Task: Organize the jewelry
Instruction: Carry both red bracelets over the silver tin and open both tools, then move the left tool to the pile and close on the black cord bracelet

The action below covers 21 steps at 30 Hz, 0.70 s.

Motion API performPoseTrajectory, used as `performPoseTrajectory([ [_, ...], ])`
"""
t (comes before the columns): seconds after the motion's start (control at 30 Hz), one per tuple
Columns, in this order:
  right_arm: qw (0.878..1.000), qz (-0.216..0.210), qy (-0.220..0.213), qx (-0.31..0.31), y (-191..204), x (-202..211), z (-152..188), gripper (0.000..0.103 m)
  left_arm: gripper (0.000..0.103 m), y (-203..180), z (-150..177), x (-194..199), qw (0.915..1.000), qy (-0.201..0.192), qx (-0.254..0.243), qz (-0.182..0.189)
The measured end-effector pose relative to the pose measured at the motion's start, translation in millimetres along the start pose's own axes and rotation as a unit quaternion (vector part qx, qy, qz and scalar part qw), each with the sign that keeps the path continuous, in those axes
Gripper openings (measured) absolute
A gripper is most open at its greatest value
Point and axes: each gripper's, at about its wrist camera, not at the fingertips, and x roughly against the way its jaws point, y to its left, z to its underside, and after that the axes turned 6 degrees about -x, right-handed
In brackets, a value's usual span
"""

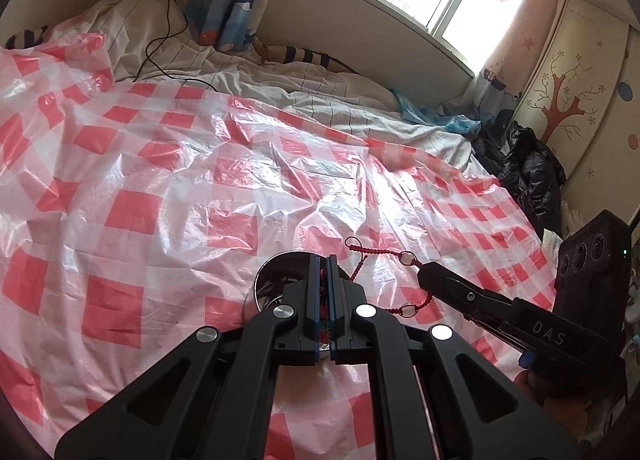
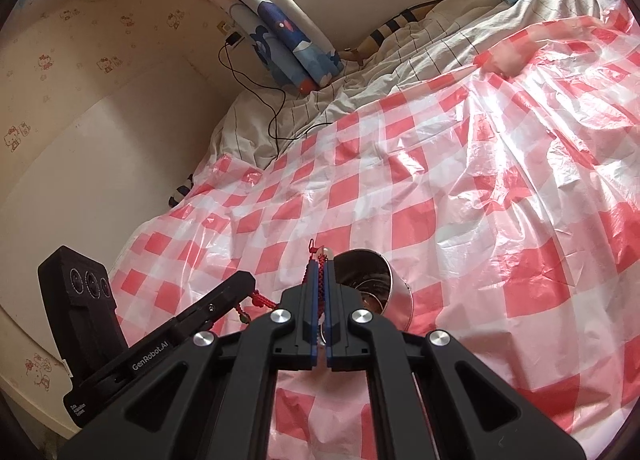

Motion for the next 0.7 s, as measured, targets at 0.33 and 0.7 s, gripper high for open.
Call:
performPoseTrajectory([
  [0.33,0.996,0.072,0.039,0.046,4,-46,13,0.030,0.004,8,10,-47,0.9986,0.054,0.004,0.000],
  [0.7,0.996,0.074,0.019,0.036,0,-14,7,0.038,0.034,16,6,-14,0.9991,0.029,0.028,-0.015],
])
